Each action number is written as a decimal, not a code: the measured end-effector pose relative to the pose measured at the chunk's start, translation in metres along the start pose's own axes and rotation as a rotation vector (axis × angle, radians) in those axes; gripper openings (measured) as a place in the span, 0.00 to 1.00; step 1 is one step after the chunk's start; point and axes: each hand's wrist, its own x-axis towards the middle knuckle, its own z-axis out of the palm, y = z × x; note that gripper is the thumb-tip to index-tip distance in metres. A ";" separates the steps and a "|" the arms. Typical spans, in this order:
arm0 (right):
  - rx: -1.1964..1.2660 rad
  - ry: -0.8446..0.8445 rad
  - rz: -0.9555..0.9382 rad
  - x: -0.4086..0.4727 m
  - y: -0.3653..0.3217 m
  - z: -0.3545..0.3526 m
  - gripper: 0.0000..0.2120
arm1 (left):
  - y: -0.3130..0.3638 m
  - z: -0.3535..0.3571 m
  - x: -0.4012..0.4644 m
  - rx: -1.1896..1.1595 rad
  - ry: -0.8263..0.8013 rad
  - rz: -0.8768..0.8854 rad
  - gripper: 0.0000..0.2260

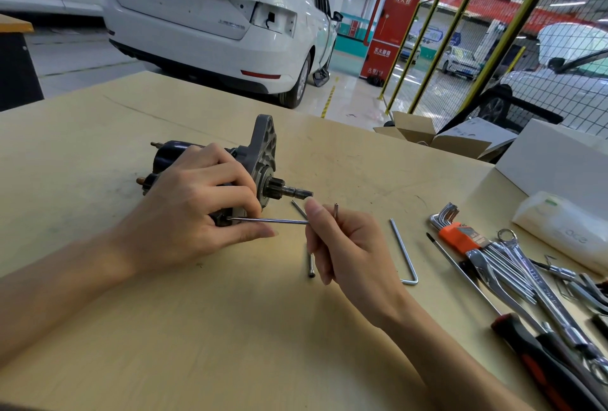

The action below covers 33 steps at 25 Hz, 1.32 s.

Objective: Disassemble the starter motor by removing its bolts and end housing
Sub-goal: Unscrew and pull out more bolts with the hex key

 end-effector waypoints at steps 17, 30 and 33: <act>-0.048 0.041 -0.023 0.000 0.004 0.001 0.25 | -0.002 0.001 -0.001 0.014 -0.002 0.006 0.14; -0.103 -0.049 -0.052 0.000 0.002 -0.001 0.23 | 0.001 0.000 0.001 -0.020 0.005 0.001 0.16; -0.105 -0.091 -0.028 -0.001 0.003 0.000 0.26 | 0.001 0.000 0.001 0.005 -0.001 0.018 0.15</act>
